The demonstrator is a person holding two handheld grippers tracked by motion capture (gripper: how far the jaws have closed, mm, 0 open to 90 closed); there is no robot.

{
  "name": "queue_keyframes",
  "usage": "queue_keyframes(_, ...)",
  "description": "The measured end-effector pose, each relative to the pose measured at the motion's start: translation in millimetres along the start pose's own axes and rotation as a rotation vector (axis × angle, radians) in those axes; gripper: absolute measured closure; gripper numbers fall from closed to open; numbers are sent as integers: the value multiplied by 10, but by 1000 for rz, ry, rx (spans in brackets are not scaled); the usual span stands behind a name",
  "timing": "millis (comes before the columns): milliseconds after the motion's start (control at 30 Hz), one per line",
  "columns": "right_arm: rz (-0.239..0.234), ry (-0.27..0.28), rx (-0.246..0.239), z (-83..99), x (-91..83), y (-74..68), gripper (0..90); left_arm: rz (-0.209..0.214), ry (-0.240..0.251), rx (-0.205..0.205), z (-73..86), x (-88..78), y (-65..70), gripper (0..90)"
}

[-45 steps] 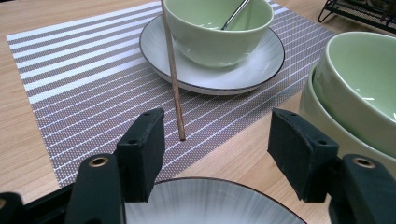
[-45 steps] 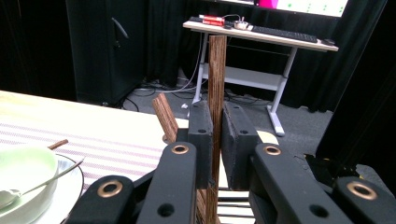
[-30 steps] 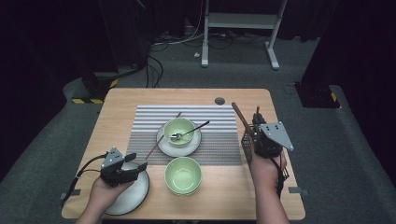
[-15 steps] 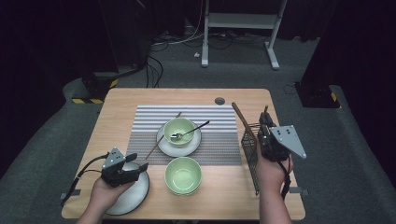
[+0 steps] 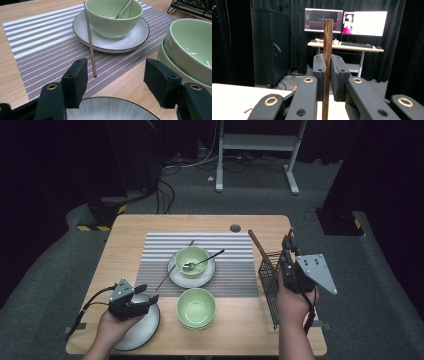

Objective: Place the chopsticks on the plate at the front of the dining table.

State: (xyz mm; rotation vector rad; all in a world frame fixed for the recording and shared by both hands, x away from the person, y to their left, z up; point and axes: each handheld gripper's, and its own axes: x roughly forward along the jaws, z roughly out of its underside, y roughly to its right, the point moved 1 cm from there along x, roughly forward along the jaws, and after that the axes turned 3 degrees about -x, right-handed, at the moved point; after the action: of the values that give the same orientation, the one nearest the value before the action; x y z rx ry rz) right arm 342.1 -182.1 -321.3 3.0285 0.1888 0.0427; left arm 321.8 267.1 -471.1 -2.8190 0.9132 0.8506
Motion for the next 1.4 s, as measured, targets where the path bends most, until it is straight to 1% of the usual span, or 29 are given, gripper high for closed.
queue_keyframes(133, 3, 14, -1, -53, -13, -14, 829, 2, 1, 1, -1, -1, 1, 360)
queue_keyframes(667, -2, 49, -52, -265, 12, -160, 828, 9, 9, 1, -6, -9, 10, 358)
queue_keyframes(800, -9, 59, -50, -305, 9, -194, 828, 10, 10, 1, -7, -13, 8, 358)
queue_keyframes(1033, -32, 64, -43, -307, 20, -269, 828, 13, 12, 1, -6, -13, 11, 358)
queue_keyframes(1267, -69, 59, -28, -269, 62, -379, 827, 13, 18, 0, -5, -15, 18, 356)
queue_keyframes(1400, -103, 50, -15, -239, 85, -461, 828, 14, 20, 2, -8, -24, 17, 355)
